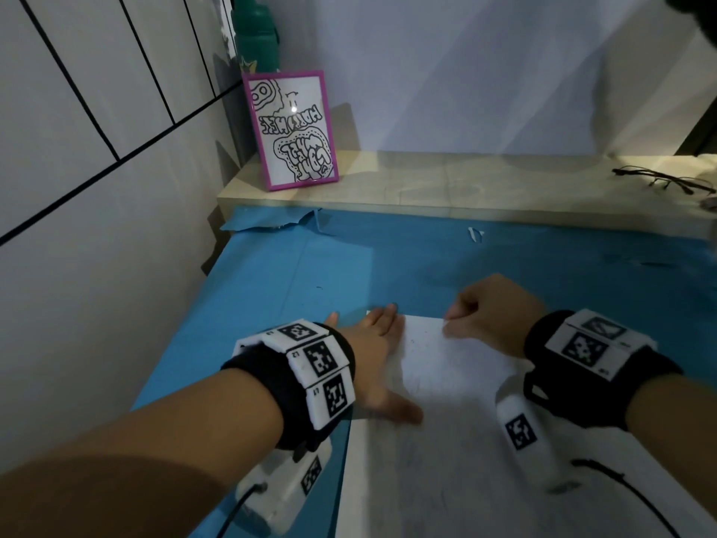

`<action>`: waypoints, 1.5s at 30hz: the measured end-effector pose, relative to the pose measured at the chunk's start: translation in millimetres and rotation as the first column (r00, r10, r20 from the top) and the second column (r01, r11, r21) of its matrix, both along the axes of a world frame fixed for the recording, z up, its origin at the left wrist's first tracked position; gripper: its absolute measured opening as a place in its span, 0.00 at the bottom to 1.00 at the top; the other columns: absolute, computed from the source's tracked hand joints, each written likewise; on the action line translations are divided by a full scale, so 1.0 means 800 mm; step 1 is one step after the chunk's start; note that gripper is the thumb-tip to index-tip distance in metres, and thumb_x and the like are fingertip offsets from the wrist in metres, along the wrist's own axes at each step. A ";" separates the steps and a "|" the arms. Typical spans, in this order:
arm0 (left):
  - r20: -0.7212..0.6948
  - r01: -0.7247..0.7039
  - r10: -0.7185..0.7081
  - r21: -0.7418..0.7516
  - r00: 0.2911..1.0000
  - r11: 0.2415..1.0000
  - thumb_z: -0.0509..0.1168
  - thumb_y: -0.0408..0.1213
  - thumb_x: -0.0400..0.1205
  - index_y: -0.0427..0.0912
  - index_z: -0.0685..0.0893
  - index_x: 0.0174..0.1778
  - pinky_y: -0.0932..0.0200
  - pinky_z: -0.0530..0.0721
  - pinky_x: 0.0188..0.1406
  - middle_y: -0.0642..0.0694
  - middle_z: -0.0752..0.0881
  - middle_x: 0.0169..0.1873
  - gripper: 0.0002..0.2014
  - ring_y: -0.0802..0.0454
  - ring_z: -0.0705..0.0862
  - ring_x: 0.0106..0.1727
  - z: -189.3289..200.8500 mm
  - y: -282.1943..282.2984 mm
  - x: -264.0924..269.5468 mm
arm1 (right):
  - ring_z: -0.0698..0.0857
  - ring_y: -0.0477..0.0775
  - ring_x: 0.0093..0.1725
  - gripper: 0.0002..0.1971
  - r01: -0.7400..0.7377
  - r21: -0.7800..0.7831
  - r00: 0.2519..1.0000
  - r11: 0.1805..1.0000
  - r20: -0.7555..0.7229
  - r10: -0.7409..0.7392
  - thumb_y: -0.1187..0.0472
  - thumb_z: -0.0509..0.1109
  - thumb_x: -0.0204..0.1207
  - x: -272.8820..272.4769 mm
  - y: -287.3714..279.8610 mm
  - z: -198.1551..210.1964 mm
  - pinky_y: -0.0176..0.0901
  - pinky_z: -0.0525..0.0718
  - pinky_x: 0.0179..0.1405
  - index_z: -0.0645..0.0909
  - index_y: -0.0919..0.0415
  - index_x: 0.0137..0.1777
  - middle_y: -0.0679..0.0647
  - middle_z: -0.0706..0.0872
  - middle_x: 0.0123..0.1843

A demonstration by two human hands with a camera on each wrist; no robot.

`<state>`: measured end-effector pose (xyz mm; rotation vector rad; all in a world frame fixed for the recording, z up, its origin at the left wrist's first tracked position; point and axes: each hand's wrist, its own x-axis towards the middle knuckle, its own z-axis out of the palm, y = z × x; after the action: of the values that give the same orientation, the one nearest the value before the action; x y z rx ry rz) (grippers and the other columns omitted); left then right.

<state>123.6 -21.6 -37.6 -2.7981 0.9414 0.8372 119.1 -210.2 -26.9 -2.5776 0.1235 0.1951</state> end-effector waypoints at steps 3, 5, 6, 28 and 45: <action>0.004 0.006 -0.006 -0.002 1.000 1.000 0.61 0.75 0.68 0.45 0.33 0.83 0.31 0.41 0.78 0.51 0.32 0.82 0.61 0.56 0.37 0.83 -0.001 0.000 0.000 | 0.84 0.45 0.38 0.02 -0.032 -0.005 0.999 0.999 -0.006 0.032 0.61 0.78 0.65 0.000 0.005 0.002 0.27 0.76 0.35 0.88 0.58 0.38 0.44 0.87 0.34; 0.010 0.006 -0.006 -0.006 1.000 1.000 0.61 0.74 0.69 0.45 0.34 0.83 0.31 0.40 0.78 0.51 0.33 0.82 0.60 0.56 0.37 0.83 -0.001 0.000 0.000 | 0.82 0.40 0.35 0.03 -0.061 0.035 0.997 0.997 -0.049 0.063 0.60 0.79 0.65 -0.005 0.010 -0.004 0.22 0.74 0.31 0.89 0.57 0.39 0.41 0.84 0.32; 0.008 0.001 -0.001 -0.006 1.000 1.000 0.61 0.75 0.69 0.45 0.34 0.83 0.32 0.40 0.78 0.51 0.33 0.82 0.60 0.56 0.37 0.83 0.000 0.000 0.000 | 0.82 0.41 0.36 0.04 -0.027 0.050 0.998 0.998 -0.054 0.030 0.60 0.79 0.65 -0.005 0.008 -0.007 0.25 0.75 0.34 0.89 0.57 0.39 0.42 0.85 0.34; 0.215 -0.181 0.156 0.101 0.964 0.978 0.43 0.62 0.85 0.47 0.42 0.85 0.37 0.44 0.80 0.48 0.40 0.84 0.36 0.46 0.40 0.84 0.010 -0.056 0.006 | 0.78 0.50 0.29 0.04 0.353 0.870 0.827 0.343 -0.118 -0.550 0.68 0.73 0.73 -0.045 -0.026 -0.058 0.36 0.77 0.26 0.84 0.66 0.47 0.57 0.82 0.33; -0.021 -0.069 0.068 -0.074 0.997 0.995 0.59 0.72 0.73 0.48 0.36 0.84 0.35 0.40 0.79 0.55 0.36 0.83 0.54 0.56 0.39 0.83 -0.008 -0.056 -0.012 | 0.84 0.51 0.38 0.07 0.243 0.228 0.959 0.943 0.086 -0.268 0.62 0.76 0.64 -0.028 -0.006 -0.022 0.39 0.77 0.34 0.83 0.56 0.27 0.49 0.86 0.31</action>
<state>114.0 -66.7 -43.6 -2.9064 0.9028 0.8558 96.5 -215.0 -44.6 -2.3215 0.3720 -0.0379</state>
